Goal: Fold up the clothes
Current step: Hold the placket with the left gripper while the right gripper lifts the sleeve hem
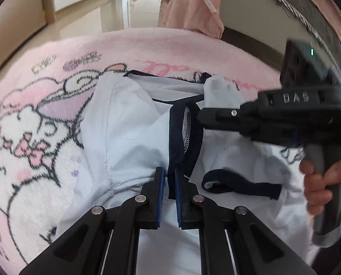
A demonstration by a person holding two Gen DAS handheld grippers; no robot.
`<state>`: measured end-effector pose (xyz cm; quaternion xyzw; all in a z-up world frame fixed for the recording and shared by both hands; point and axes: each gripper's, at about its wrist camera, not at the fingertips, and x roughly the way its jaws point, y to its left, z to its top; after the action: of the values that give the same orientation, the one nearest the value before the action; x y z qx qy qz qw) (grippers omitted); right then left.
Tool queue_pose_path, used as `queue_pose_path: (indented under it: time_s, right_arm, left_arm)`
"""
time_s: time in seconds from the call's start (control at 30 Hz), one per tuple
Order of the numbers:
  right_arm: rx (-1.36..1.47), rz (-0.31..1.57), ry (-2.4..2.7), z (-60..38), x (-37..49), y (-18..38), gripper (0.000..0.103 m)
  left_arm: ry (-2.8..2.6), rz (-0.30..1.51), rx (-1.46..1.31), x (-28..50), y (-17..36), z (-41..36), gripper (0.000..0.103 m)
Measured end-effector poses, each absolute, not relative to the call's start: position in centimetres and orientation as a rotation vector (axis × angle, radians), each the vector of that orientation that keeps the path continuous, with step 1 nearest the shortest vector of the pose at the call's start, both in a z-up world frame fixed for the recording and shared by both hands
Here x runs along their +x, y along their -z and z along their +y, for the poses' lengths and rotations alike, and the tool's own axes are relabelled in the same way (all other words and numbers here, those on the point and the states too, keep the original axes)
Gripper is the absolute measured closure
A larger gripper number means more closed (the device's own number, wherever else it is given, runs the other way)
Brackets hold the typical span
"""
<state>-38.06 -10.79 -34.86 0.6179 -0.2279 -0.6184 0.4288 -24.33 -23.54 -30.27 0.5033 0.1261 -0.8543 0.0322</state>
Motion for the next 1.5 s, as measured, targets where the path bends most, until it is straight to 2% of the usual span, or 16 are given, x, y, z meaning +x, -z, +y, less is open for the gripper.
queue_pose_path:
  time_s: [0.1,0.2,0.3,0.37,0.43,0.5,0.53,0.57,0.63,0.73,0.9,1.13,1.4,1.43,1.47,1.5]
  right_arm:
    - [1.554,-0.635,1.519,-10.5,-38.3,35.3,0.101]
    - [1.552,-0.615,1.531,-10.7,-38.2,35.1,0.101]
    - [1.555,-0.506,1.57,-11.2,-38.0,34.3,0.1]
    - [1.552,-0.414,1.596,-11.8,-37.8,33.7,0.095]
    - [1.56,-0.423,1.607,-11.9,-38.0,33.6,0.093]
    - [1.562,-0.423,1.614,-11.9,-38.2,33.8,0.089]
    - [1.569,-0.428,1.605,-12.0,-38.4,34.0,0.081]
    - [1.577,-0.435,1.595,-12.0,-38.5,34.1,0.07]
    - [1.576,-0.423,1.604,-12.1,-38.6,34.1,0.061]
    - [1.548,-0.341,1.64,-12.7,-38.3,33.8,0.061]
    - [1.525,-0.373,1.594,-12.9,-38.4,33.8,0.061]
    - [1.454,-0.048,1.667,-13.9,-37.0,32.3,0.061]
    - [1.387,0.124,1.706,-16.3,-35.9,32.1,0.063]
    - [1.393,0.128,1.698,-16.6,-35.9,32.3,0.071]
    - [1.401,0.131,1.688,-16.8,-35.9,32.4,0.09]
    - [1.401,0.118,1.675,-16.9,-35.9,32.5,0.098]
  left_arm:
    - [2.648,0.424,1.551,-24.2,30.0,-23.4,0.096]
    - [2.665,0.426,1.556,-24.1,29.7,-23.2,0.096]
    - [2.677,0.426,1.564,-24.0,29.4,-23.2,0.096]
    - [2.678,0.437,1.577,-24.0,29.4,-23.3,0.096]
    - [2.679,0.469,1.579,-23.9,29.4,-23.6,0.096]
    - [2.677,0.503,1.572,-23.7,29.3,-23.9,0.096]
    - [2.677,0.511,1.577,-23.7,29.3,-24.0,0.096]
    - [2.677,0.517,1.578,-23.7,29.3,-24.1,0.096]
    - [2.676,0.545,1.582,-23.7,29.4,-24.3,0.096]
    - [2.675,0.607,1.582,-23.7,29.5,-24.7,0.096]
    - [2.664,0.671,1.568,-23.6,29.4,-25.3,0.096]
    - [2.661,0.733,1.552,-23.6,29.3,-26.1,0.096]
    - [2.68,0.734,1.572,-23.7,29.2,-26.0,0.096]
    - [2.681,0.738,1.577,-23.7,29.2,-26.0,0.096]
    - [2.683,0.739,1.58,-23.6,29.2,-26.0,0.096]
    - [2.685,0.738,1.582,-23.6,29.3,-26.1,0.096]
